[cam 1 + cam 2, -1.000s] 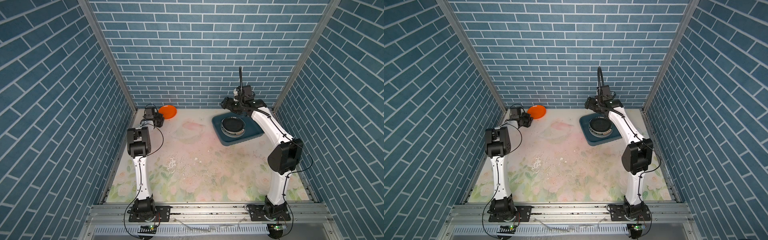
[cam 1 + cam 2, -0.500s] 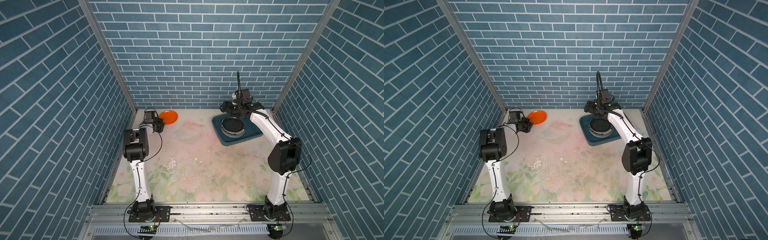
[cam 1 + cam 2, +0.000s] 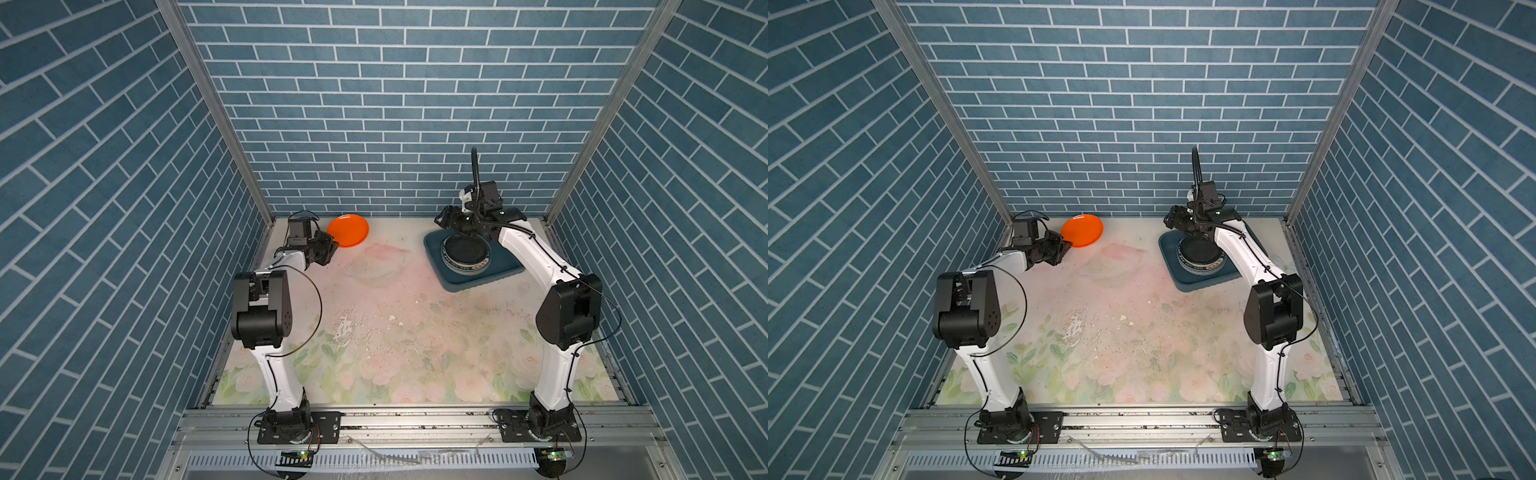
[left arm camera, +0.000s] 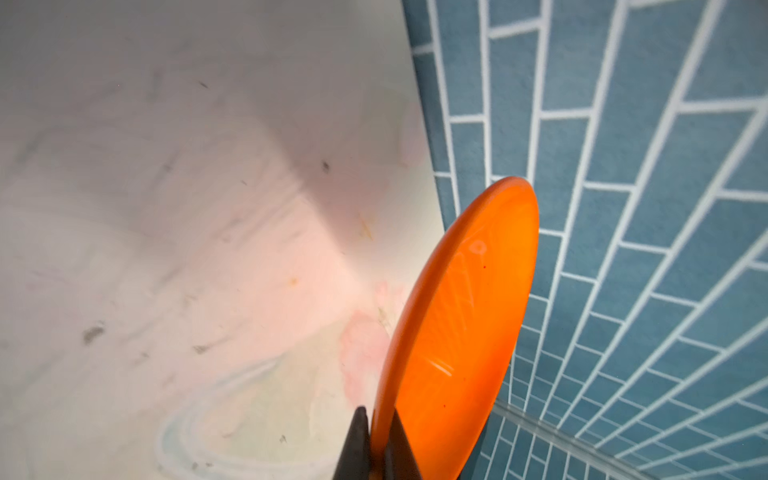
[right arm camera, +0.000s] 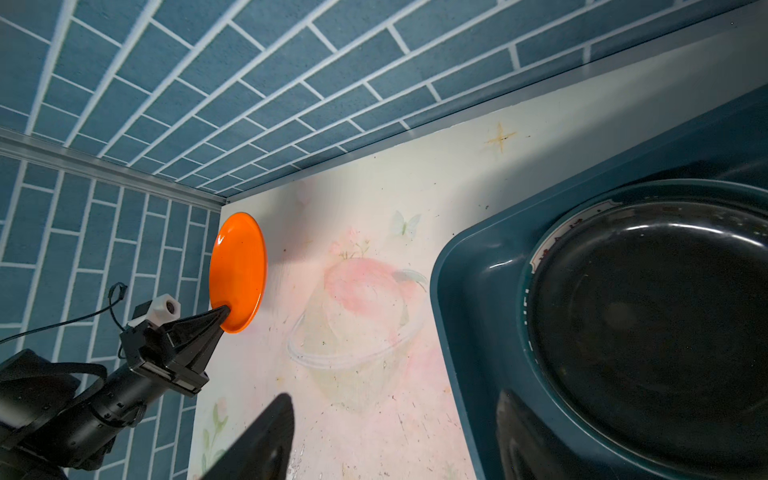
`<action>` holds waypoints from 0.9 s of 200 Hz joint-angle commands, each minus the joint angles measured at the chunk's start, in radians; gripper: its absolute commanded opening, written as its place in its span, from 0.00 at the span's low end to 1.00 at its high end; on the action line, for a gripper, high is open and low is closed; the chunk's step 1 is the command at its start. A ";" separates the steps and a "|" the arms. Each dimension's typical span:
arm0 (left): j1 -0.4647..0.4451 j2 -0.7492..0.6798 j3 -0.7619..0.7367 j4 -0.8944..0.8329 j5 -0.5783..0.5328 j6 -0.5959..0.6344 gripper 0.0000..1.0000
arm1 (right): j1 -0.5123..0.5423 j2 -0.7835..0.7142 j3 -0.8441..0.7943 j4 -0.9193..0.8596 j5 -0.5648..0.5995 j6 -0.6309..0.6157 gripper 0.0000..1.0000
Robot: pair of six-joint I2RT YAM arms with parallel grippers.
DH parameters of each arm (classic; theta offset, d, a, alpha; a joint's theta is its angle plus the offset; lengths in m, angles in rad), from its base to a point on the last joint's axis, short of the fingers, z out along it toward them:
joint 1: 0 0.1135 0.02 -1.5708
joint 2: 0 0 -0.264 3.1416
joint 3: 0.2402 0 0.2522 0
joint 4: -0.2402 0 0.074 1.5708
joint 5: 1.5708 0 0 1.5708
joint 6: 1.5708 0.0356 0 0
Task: Place the plates into the plastic bin on the countertop
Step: 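Carry the orange plate toward the right gripper and hand it over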
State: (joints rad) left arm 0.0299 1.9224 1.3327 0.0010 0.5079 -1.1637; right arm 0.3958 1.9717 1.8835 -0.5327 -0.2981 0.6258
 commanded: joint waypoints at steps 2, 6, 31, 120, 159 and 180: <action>-0.030 -0.073 -0.008 -0.047 0.071 0.056 0.01 | 0.013 -0.027 -0.022 0.027 -0.068 0.026 0.74; -0.034 -0.084 -0.009 -0.053 0.073 0.056 0.01 | 0.016 -0.029 -0.025 0.029 -0.077 0.025 0.73; -0.083 -0.137 0.009 -0.128 0.080 0.116 0.02 | 0.027 -0.038 -0.035 0.040 -0.121 0.022 0.72; -0.210 -0.215 0.115 -0.289 0.107 0.195 0.02 | 0.081 -0.141 -0.155 0.129 -0.136 0.030 0.72; -0.243 -0.212 0.153 -0.323 0.121 0.202 0.02 | 0.093 -0.141 -0.151 0.144 -0.101 0.037 0.71; -0.253 -0.220 0.161 -0.333 0.119 0.209 0.02 | 0.098 -0.135 -0.135 0.146 -0.096 0.038 0.69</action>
State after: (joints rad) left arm -0.2085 1.7329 1.4628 -0.3035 0.6125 -0.9821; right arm 0.4862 1.8568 1.7287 -0.4065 -0.4137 0.6342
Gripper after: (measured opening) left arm 0.083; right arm 0.703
